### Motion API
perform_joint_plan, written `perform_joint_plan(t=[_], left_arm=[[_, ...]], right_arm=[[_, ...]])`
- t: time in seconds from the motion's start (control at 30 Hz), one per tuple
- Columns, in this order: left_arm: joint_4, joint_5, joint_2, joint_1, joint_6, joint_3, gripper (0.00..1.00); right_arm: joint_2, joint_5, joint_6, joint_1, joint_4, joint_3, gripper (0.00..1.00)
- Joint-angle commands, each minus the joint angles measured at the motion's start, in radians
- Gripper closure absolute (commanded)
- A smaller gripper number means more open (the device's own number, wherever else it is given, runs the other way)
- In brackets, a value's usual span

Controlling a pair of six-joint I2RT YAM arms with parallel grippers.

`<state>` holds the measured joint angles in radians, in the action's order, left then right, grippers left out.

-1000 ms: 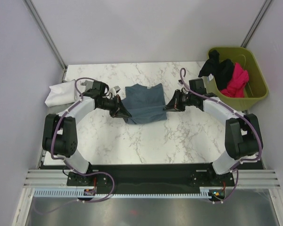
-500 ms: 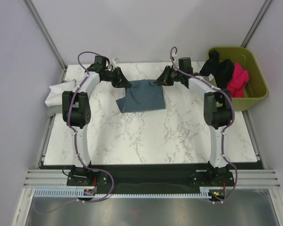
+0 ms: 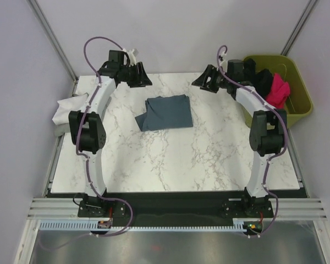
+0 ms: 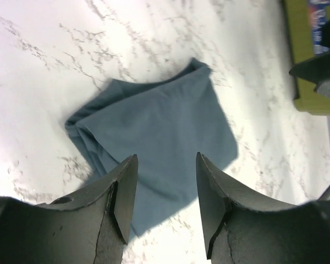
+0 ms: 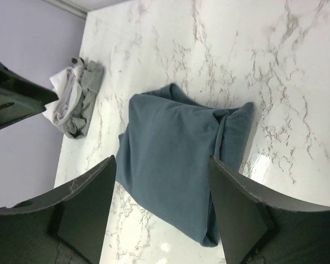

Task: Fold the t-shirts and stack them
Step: Fold the tshirt

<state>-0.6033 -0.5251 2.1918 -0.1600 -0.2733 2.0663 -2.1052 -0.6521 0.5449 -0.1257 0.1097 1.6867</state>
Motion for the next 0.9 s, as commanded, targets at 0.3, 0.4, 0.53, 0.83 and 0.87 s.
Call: perform_joint_plan(t=[0.3,0.4,0.53,0.83,0.87], left_arm=[[-0.081,-0.176,-0.266,-0.009,0.128,-0.396,0.4],[-0.082,-0.204,-0.267,-0.009,0.154,-0.448,0.4],[-0.113,-0.119,-0.241,0.007,0.204,-0.459,0.39],[-0.167,-0.013,-0.1,0.109,0.27,-0.332,0.27],[-0.17,-0.006,-0.063,0.112,0.302,-0.318,0.27]], right_arm=[[0.111,-0.086,0.055,0.021,-0.086,-0.297,0.24],[0.073,-0.101,0.05,0.031,-0.09,-0.285,0.23],[-0.008,-0.116,0.058,0.038,-0.088,-0.223,0.23],[-0.075,-0.205,0.176,0.015,-0.146,-0.03,0.25],[-0.078,-0.222,0.206,0.009,-0.169,-0.015,0.25]])
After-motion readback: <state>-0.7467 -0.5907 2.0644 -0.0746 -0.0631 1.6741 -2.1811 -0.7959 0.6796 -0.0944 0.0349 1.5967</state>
